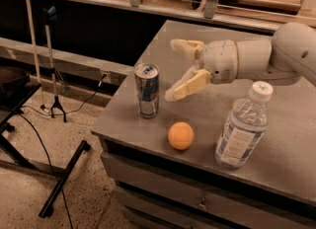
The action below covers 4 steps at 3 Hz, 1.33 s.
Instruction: Knock redbull can over
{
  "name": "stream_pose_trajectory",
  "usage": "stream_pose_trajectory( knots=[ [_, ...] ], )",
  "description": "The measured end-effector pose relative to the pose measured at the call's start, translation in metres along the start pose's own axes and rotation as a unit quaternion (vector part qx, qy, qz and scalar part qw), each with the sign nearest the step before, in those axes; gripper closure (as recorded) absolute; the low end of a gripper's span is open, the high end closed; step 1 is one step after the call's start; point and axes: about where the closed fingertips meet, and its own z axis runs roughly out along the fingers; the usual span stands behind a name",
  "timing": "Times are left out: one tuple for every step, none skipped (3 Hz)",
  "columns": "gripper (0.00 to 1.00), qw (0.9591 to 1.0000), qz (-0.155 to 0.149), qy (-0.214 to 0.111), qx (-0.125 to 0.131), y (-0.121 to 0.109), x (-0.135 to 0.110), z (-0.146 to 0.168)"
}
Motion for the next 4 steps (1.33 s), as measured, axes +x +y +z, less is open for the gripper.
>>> stream_pose_trajectory(
  knots=[
    [0.00,0.9996,-0.012,0.000,-0.024,0.008,-0.001,0.016],
    [0.00,0.9989,-0.021,0.001,-0.043,0.016,-0.003,0.031],
    [0.00,0.9969,-0.024,-0.012,-0.074,0.024,0.006,0.039],
    [0.00,0.9959,-0.020,-0.012,-0.087,0.030,0.008,0.045]
  ],
)
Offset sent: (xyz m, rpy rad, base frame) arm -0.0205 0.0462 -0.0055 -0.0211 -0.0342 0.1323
